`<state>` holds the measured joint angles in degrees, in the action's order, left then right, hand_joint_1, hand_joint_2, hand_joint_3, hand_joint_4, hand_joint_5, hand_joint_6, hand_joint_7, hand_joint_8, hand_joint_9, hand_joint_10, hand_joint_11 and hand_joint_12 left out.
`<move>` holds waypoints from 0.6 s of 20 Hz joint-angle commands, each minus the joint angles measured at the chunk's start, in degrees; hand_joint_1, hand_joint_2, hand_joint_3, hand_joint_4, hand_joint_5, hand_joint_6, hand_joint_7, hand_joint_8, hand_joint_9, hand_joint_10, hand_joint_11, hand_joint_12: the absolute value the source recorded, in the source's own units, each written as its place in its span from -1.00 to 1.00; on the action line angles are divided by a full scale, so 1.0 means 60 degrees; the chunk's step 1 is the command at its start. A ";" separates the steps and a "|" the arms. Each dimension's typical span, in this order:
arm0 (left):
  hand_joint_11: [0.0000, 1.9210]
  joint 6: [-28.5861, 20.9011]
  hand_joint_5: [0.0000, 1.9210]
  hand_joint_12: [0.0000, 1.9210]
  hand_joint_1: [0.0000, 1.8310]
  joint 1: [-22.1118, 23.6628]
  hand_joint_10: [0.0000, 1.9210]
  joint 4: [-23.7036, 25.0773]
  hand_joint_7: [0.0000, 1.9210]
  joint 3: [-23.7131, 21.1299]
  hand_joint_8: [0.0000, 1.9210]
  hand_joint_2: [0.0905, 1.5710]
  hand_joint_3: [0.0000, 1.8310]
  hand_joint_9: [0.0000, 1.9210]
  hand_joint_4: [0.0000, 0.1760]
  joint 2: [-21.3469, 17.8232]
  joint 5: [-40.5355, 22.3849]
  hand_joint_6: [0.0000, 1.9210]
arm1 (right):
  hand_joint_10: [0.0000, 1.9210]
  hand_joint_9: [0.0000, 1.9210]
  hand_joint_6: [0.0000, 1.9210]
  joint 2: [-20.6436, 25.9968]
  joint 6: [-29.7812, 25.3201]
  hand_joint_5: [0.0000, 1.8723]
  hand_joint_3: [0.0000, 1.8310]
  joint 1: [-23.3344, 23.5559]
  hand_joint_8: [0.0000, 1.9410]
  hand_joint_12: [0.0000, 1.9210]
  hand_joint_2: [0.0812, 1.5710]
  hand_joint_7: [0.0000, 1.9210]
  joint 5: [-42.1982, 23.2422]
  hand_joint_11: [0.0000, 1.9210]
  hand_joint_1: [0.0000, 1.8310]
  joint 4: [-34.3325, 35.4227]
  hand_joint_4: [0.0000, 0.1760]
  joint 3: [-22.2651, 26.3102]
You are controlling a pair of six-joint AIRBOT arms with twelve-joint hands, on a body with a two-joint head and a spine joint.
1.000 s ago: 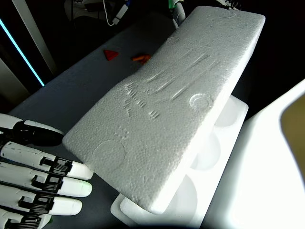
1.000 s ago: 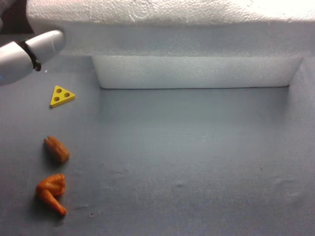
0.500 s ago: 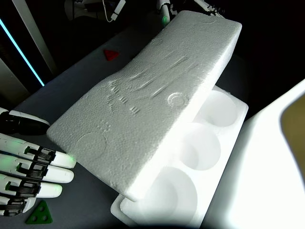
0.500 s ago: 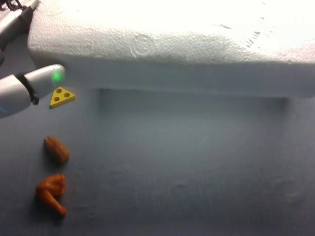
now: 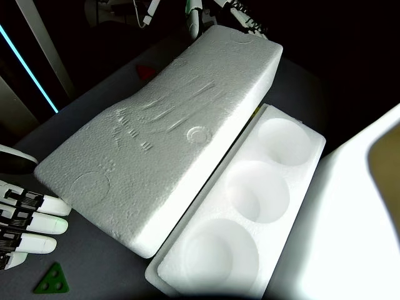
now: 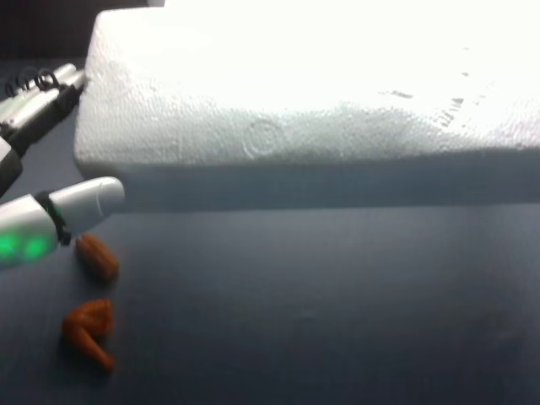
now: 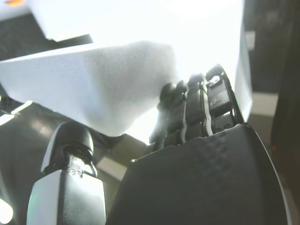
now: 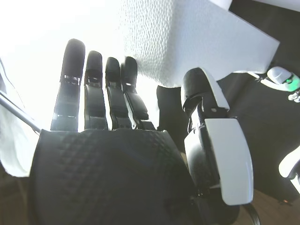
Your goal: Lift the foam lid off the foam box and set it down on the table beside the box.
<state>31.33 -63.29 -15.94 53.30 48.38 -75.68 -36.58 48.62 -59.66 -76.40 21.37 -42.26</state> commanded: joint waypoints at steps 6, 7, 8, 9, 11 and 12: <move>-1.00 -0.0364 -0.87 -1.00 -0.80 -0.0547 -1.00 0.0633 -1.00 -0.0033 -1.00 0.49 -1.00 -1.00 -1.00 0.0275 -0.1082 -1.00 | -0.48 -1.00 -0.41 -0.0255 -0.0566 -1.00 -1.00 -0.0632 -0.71 0.79 0.65 -0.97 -0.1349 -1.00 -0.64 -0.0399 -1.00 -0.0058; -1.00 -0.0382 -0.86 -1.00 -0.80 -0.0546 -1.00 0.0633 -1.00 -0.0005 -1.00 0.49 -1.00 -1.00 -1.00 0.0306 -0.0995 -1.00 | -0.56 -1.00 -0.43 -0.0294 -0.0614 -1.00 -1.00 -0.0696 -0.77 0.73 0.63 -0.96 -0.1346 -1.00 -0.66 -0.0344 -1.00 -0.0086; -1.00 -0.0405 -0.86 -1.00 -0.80 -0.0532 -1.00 0.0633 -1.00 0.0066 -1.00 0.49 -1.00 -1.00 -1.00 0.0375 -0.0803 -1.00 | -0.63 -1.00 -0.45 -0.0379 -0.0746 -1.00 -1.00 -0.0830 -0.84 0.59 0.62 -0.94 -0.1348 -1.00 -0.67 -0.0246 -1.00 -0.0150; -1.00 -0.0468 -0.86 -1.00 -0.80 -0.0531 -1.00 0.0637 -1.00 0.0132 -1.00 0.49 -1.00 -1.00 -1.00 0.0447 -0.0634 -1.00 | -0.60 -1.00 -0.42 -0.0486 -0.0823 -1.00 -1.00 -0.0911 -0.88 0.49 0.63 -0.90 -0.1271 -1.00 -0.66 -0.0154 -1.00 -0.0230; -1.00 -0.0518 -0.86 -1.00 -0.80 -0.0536 -1.00 0.0620 -1.00 0.0217 -1.00 0.47 -1.00 -1.00 -1.00 0.0555 -0.0424 -1.00 | -0.55 -1.00 -0.55 -0.0655 -0.0919 -0.95 -1.00 -0.0928 -0.94 0.42 0.63 -0.86 -0.1012 -1.00 -0.64 -0.0083 -1.00 -0.0366; -1.00 -0.0533 -0.85 -1.00 -0.80 -0.0534 -1.00 0.0619 -1.00 0.0281 -1.00 0.47 -1.00 -1.00 -0.99 0.0621 -0.0268 -1.00 | -0.53 -1.00 -0.63 -0.0768 -0.0948 -0.92 -1.00 -0.0932 -0.96 0.44 0.62 -0.85 -0.0878 -1.00 -0.62 -0.0017 -1.00 -0.0449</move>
<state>28.58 -66.96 -14.33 54.96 52.01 -70.67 -41.32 43.57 -65.43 -75.18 23.44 -44.99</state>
